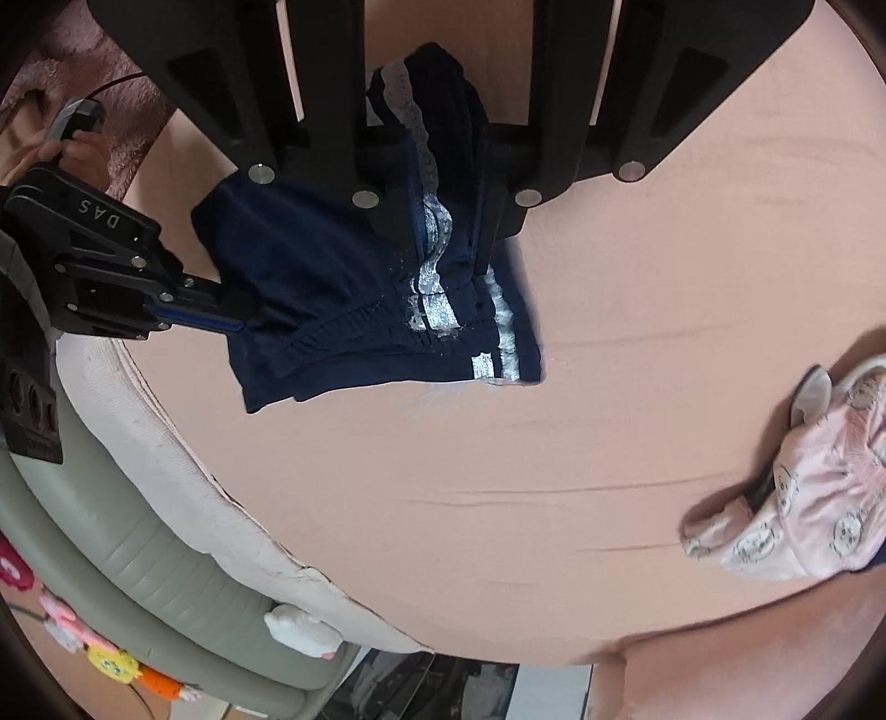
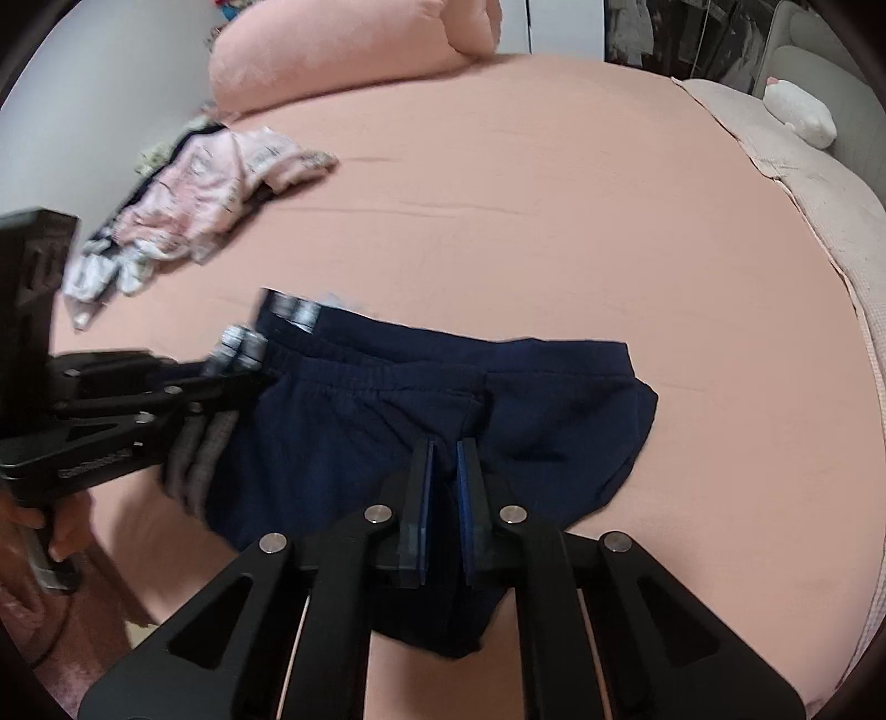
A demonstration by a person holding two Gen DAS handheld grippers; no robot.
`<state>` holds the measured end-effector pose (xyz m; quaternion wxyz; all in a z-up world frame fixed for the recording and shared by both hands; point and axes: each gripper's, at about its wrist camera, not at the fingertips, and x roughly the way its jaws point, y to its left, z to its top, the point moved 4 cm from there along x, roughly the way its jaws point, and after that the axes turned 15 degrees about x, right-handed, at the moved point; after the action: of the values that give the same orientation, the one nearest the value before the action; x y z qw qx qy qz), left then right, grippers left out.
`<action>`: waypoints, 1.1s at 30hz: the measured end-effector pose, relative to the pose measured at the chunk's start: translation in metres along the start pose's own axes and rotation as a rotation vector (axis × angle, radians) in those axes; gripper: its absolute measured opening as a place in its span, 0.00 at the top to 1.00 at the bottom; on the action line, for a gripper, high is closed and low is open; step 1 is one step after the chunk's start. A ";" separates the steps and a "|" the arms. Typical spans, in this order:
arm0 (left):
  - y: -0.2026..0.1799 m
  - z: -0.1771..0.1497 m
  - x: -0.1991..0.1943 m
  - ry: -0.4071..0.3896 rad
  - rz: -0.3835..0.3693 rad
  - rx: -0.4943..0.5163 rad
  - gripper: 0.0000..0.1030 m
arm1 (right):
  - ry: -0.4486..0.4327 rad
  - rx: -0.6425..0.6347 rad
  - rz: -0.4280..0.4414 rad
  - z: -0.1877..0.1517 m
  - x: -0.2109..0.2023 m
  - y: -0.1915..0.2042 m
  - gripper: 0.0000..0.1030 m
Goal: Fold clothes
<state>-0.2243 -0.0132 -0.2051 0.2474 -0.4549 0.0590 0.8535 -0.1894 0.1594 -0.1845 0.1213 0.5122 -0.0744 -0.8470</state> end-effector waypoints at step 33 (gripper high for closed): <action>0.034 0.021 0.021 0.009 0.070 -0.109 0.52 | 0.070 0.161 0.004 0.036 0.045 -0.043 0.78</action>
<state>-0.2661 -0.0283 -0.2138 0.1919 -0.4692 0.0292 0.8615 -0.2468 0.1884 -0.2164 0.0838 0.5495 -0.1390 -0.8196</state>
